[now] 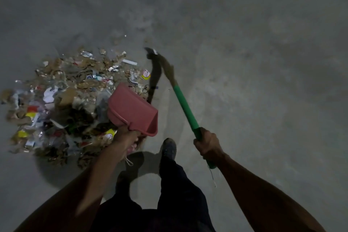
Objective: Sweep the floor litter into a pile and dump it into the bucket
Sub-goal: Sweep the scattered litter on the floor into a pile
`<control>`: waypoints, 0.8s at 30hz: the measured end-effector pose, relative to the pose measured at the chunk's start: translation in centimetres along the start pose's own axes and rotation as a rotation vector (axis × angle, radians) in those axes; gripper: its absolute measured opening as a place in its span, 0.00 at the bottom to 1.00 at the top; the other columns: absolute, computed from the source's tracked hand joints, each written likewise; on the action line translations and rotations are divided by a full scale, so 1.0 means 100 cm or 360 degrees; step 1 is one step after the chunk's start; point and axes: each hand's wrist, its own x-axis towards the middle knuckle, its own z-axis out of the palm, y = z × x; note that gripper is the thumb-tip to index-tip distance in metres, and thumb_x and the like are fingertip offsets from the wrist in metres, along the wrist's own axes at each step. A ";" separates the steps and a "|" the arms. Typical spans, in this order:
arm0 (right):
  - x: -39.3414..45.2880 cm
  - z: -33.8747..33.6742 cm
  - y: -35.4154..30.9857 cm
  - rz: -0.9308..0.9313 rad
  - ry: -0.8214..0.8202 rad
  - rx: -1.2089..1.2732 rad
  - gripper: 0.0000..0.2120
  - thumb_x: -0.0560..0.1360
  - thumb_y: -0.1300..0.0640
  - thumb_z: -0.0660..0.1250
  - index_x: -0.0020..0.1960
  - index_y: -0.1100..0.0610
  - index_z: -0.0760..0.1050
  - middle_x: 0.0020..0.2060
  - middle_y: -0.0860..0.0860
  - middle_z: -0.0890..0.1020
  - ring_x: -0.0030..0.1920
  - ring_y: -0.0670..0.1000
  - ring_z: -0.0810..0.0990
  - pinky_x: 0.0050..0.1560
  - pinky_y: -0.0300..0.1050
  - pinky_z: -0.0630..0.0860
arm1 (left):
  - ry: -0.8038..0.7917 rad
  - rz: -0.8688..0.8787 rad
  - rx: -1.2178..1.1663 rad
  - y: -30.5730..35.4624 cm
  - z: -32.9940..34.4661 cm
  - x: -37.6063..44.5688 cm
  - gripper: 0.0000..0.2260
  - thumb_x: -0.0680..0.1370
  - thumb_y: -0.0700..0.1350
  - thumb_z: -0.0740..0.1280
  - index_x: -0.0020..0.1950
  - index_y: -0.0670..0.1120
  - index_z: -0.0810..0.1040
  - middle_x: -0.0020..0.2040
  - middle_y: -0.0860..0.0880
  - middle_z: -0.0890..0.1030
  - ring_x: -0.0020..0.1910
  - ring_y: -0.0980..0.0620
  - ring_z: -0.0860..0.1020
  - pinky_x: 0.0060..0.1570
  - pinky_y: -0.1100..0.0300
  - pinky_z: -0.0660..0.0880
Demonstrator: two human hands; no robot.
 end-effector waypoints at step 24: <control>0.050 0.145 -0.234 -0.0117 -0.0299 -0.0389 0.09 0.76 0.59 0.66 0.52 0.57 0.68 0.41 0.50 0.73 0.34 0.49 0.78 0.20 0.33 0.70 | 0.0050 -0.0055 -0.0235 -0.079 -0.179 0.063 0.10 0.68 0.48 0.72 0.41 0.45 0.75 0.30 0.47 0.73 0.24 0.50 0.68 0.30 0.60 0.65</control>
